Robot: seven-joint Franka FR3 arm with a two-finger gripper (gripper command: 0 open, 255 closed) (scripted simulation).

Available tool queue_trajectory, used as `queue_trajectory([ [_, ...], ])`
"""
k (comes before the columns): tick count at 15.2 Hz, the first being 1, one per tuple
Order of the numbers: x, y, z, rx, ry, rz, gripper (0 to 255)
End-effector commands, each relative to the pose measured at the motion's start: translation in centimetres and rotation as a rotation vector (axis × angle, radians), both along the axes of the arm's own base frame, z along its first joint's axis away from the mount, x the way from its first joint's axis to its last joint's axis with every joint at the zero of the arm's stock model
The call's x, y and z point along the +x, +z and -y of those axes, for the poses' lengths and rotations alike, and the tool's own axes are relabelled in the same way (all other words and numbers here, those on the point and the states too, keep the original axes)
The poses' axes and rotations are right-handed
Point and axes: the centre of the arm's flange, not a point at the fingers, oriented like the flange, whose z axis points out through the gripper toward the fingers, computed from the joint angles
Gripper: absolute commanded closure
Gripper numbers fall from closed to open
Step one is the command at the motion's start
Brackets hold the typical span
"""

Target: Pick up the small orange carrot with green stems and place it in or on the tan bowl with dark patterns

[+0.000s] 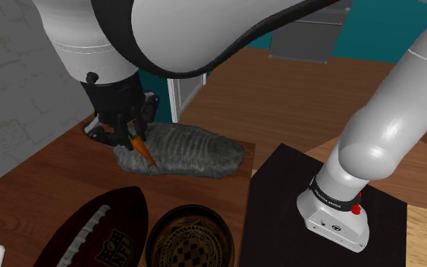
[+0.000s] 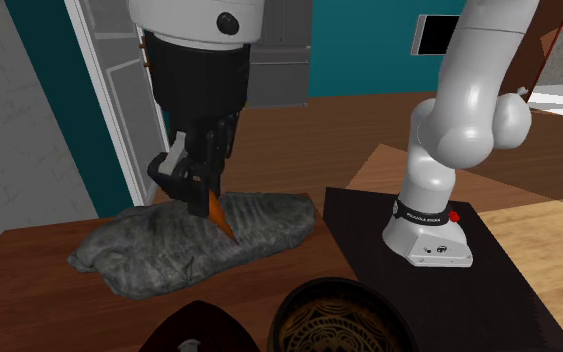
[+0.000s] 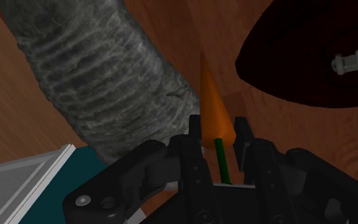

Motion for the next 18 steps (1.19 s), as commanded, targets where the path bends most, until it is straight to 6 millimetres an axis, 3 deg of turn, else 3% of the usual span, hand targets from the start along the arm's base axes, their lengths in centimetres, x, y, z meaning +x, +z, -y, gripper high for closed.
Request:
queue_trajectory([
  [1,-2.6,0.1,-0.2,0.001,-0.002,-0.001,255],
  [11,-15.7,1.0,-1.9,0.001,-0.002,-0.001,255],
  [12,-17.7,1.2,-2.2,0.001,-0.002,-0.001,255],
  [18,-17.7,-2.0,-2.2,0.001,-0.002,-0.001,255],
])
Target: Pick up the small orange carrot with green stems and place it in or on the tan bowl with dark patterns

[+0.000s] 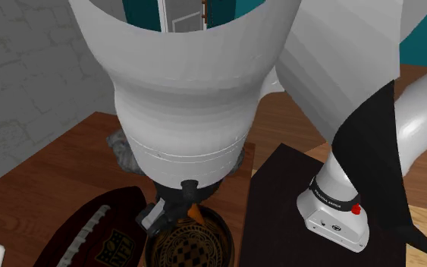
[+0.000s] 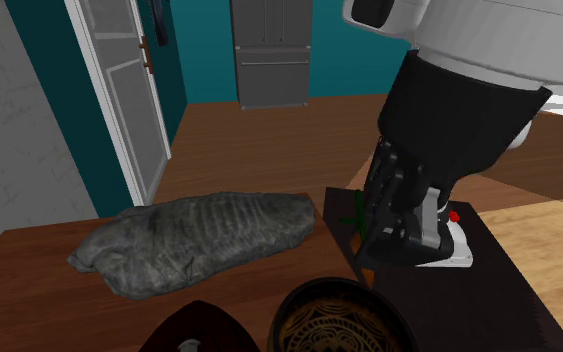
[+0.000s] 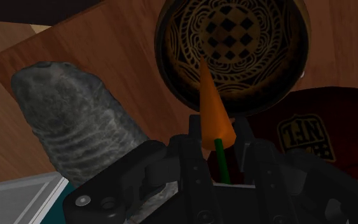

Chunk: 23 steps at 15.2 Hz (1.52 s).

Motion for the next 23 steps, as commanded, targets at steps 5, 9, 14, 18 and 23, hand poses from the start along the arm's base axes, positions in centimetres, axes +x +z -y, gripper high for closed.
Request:
queue_trajectory([
  [5,0.1,-3.1,-0.1,0.0,0.0,0.0,255],
  [9,0.1,-5.3,-0.1,0.0,0.0,0.0,255],
  [14,0.1,-6.2,-0.1,0.0,0.0,0.0,255],
  [18,0.1,-6.2,-0.1,0.0,0.0,0.0,255],
  [23,0.1,-6.2,-0.1,0.0,0.0,0.0,0],
])
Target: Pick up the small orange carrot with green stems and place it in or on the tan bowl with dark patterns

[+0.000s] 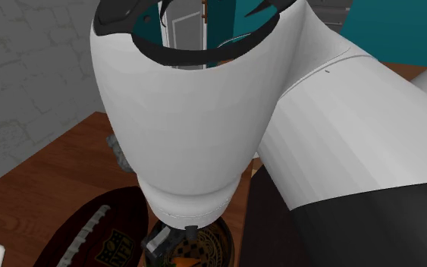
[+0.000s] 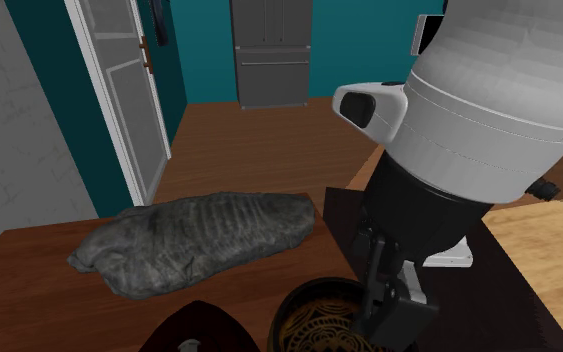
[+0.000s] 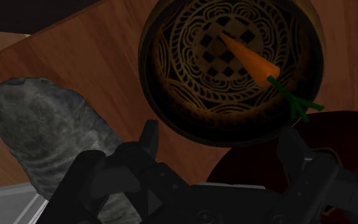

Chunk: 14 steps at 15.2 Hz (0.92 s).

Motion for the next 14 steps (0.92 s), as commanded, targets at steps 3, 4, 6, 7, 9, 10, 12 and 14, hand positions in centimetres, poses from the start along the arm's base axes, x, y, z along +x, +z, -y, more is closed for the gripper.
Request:
queue_trajectory([
  [3,-0.3,1.3,-0.2,0.0,0.0,0.0,0],
  [4,-0.5,2.6,-0.3,0.0,0.0,0.0,0],
  [6,-1.0,4.9,-0.6,0.0,0.0,0.0,0],
  [7,-1.0,4.9,-0.6,0.0,0.0,0.0,0],
  [9,-1.0,4.9,-0.6,0.0,0.0,0.0,0],
  [10,-1.0,4.9,-0.6,0.0,0.0,0.0,0],
  [12,-1.0,4.9,-0.6,0.0,0.0,0.0,0],
  [14,-1.0,4.9,-0.6,0.0,0.0,0.0,0],
])
